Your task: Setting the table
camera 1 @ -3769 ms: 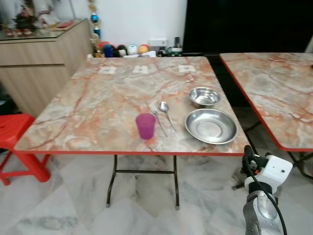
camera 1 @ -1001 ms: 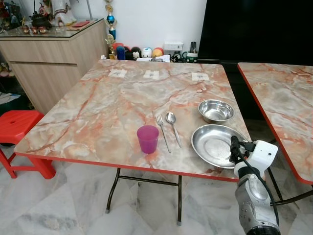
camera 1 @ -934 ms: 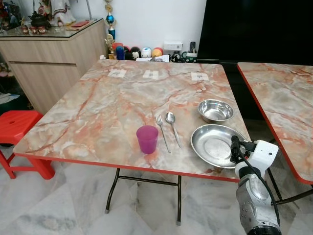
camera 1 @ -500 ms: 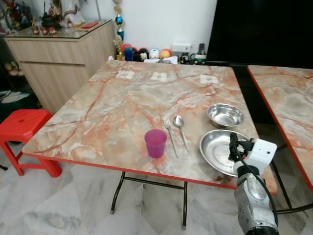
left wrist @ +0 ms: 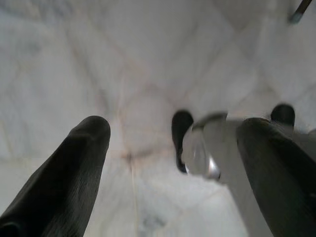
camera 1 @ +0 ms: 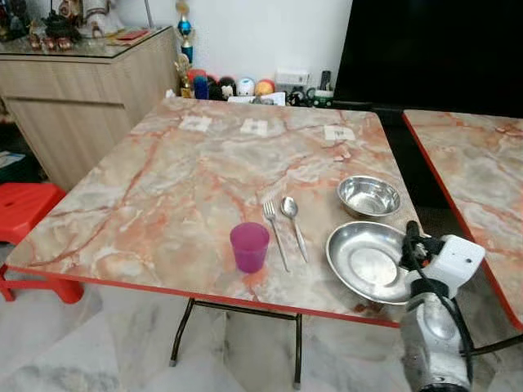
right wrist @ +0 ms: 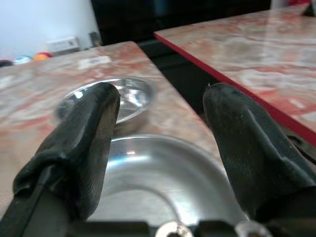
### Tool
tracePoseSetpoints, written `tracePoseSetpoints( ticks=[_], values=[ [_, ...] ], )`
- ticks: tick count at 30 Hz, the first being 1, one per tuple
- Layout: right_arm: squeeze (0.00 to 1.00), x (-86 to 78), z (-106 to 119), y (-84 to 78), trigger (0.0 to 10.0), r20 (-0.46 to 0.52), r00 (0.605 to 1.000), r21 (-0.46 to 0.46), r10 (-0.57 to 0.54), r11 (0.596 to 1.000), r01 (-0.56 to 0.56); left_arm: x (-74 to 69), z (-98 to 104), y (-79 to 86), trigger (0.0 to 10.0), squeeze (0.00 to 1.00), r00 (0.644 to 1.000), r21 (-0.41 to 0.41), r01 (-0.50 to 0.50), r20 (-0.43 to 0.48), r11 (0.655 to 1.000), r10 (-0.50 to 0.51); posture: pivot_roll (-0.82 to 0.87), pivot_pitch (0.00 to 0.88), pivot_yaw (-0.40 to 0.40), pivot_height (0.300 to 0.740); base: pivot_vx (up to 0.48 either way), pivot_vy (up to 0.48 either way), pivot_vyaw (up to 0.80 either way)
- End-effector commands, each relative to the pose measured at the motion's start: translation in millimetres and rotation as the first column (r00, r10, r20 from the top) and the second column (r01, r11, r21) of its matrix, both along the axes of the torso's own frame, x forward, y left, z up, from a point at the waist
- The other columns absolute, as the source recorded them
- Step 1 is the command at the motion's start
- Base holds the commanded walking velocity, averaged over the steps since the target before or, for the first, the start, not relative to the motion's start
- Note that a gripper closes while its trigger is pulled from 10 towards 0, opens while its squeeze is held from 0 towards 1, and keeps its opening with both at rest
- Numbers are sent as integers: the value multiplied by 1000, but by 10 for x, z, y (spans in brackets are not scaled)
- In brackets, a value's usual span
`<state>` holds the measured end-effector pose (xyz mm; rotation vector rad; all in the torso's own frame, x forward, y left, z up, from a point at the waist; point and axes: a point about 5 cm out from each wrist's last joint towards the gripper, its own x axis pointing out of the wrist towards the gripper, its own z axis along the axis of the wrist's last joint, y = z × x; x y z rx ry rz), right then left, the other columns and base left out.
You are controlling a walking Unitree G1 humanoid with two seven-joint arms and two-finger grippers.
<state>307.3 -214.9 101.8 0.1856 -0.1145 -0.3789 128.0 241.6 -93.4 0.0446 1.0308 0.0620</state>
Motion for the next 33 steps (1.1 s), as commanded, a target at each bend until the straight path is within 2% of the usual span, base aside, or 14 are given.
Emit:
tracePoseSetpoints(
  ticks=[1, 4, 7, 11, 13, 19, 25, 33],
  values=[
    [0, -51, 24, -60, 10000, 4, 1000, -8, -28, 1000, 28, -25, -21, -32, 10000, 0, 1000, 3, 5, -21, 1000, -5, 1, 0, -12, 740, 0, 0, 0],
    [0, -108, 11, -101, 10000, -12, 999, -16, -41, 999, 41, -16, -26, -63, 10000, 0, 1000, 1, 9, -21, 1000, -9, 0, 0, -12, 740, 0, 0, 0],
    [0, -184, -41, -210, 10000, -65, 995, 36, -75, 996, 77, -6, -31, -95, 10000, 0, 1000, -2, 16, -20, 1000, -16, -8, 0, -11, 740, 0, 0, 0],
    [0, -195, -106, -335, 10000, -150, 987, 80, -64, 994, 77, -24, -33, -88, 10000, 0, 1000, -3, 24, -20, 1000, -24, -19, 0, -7, 740, 0, 0, 0],
    [0, -186, -147, -345, 10000, -198, 979, 71, -52, 995, 67, -35, -32, -75, 10000, 0, 1000, -3, 24, -20, 1000, -24, -20, 0, -8, 740, 0, 0, 0],
    [0, -131, -196, -351, 10000, -231, 973, 179, -12, 982, 54, -47, -15, -7, 10000, 0, 1000, 2, 17, -11, 1000, -17, -5, 0, -12, 740, 0, 0, 0],
    [0, -131, -269, -347, 10000, -276, 961, 256, 6, 964, 67, -47, -18, -13, 10000, 0, 1000, 3, 17, -13, 1000, -17, 1, 0, -6, 740, 0, 0, 0],
    [0, -164, -253, -451, 10000, -269, 963, 257, -35, 961, 106, -41, -28, -52, 10000, 0, 1000, 3, 20, -18, 1000, -20, 1, 0, -1, 740, 0, 0, 0]
  ],
)
